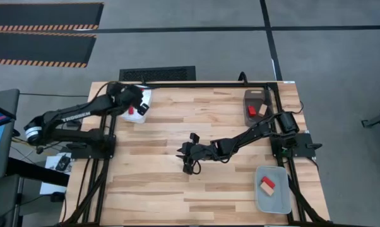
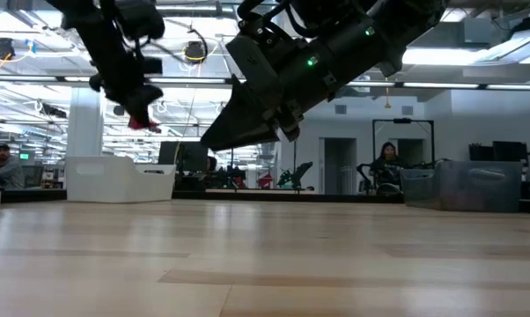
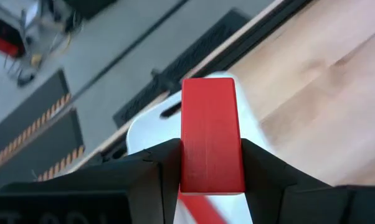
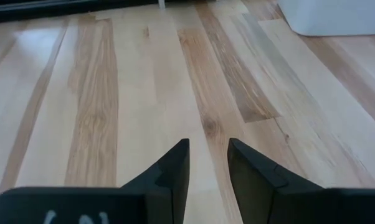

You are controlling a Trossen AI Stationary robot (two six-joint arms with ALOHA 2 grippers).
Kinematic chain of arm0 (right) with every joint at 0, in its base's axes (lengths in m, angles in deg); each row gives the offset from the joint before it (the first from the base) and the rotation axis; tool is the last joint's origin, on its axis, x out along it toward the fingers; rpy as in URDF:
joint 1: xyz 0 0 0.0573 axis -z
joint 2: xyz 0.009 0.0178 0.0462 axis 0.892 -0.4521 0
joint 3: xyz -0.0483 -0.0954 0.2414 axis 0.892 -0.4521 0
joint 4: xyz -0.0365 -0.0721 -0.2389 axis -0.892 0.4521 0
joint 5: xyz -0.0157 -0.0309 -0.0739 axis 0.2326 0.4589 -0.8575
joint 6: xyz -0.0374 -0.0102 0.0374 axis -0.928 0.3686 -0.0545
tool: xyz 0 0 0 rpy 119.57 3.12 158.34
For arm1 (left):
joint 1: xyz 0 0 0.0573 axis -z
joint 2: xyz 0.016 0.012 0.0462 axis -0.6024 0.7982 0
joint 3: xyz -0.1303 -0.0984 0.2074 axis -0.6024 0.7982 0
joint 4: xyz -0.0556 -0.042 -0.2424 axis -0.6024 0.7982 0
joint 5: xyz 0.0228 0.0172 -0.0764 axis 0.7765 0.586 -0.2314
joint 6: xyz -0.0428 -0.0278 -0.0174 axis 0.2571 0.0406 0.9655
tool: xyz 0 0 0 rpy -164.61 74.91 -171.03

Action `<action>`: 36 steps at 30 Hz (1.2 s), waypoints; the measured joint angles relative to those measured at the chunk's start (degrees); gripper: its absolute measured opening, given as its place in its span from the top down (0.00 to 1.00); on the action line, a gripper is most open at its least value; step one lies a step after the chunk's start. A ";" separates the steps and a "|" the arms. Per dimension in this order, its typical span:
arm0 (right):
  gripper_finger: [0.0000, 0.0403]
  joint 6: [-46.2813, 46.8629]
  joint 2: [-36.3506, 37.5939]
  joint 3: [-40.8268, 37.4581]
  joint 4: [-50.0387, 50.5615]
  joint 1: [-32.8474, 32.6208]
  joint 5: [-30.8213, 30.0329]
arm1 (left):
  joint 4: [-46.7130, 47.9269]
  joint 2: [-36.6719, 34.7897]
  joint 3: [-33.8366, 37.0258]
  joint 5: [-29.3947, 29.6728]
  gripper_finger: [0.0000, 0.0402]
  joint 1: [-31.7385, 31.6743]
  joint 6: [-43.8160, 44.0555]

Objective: Sort & place blocks by color
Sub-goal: Put the red block into the white bin, then return to Home Position

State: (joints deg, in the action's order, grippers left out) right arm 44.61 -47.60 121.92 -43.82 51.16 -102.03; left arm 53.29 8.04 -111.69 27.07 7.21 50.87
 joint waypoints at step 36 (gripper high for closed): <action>0.67 1.06 0.04 -0.35 -1.21 -2.57 -0.48 | -10.63 22.23 0.00 -15.87 0.42 -19.10 -8.22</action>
State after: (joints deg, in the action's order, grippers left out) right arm 45.67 -47.56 121.57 -45.03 48.58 -102.51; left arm 42.67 30.28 -111.69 11.20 -11.89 42.65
